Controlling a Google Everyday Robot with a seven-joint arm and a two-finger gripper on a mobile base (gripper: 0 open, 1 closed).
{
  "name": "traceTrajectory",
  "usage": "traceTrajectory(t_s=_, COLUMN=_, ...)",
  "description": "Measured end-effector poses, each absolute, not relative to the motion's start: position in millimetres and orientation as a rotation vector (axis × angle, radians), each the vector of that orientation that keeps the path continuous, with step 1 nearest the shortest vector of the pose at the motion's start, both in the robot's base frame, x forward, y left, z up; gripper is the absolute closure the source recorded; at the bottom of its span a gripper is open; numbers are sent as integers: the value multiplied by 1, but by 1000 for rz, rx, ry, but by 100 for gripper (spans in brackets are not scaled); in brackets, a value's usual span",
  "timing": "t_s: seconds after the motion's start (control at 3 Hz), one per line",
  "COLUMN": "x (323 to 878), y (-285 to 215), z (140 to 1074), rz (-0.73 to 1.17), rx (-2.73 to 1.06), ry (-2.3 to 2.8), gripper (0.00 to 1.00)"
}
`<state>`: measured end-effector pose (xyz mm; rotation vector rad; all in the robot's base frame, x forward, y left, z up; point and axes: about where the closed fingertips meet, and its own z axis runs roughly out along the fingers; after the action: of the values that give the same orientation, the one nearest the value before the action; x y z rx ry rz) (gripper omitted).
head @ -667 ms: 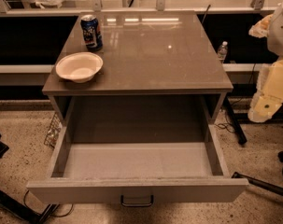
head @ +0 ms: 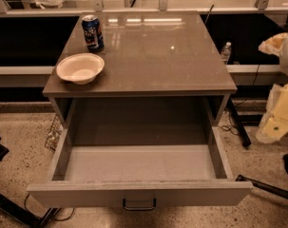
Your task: Close top drawer
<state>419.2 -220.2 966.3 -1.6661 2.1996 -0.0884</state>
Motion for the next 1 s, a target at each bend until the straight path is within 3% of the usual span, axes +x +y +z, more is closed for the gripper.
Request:
traceTrajectory(t_s=0.33, x=383, y=-230, z=944, rz=-60, rx=-1599, ry=2153, gripper=0)
traceTrajectory(t_s=0.67, x=344, y=-254, z=902, rz=-23, rx=-1469, ry=2130, gripper=16)
traceTrajectory(t_s=1.0, x=311, y=-265, z=838, rz=85, rx=-1364, ry=2125, gripper=39)
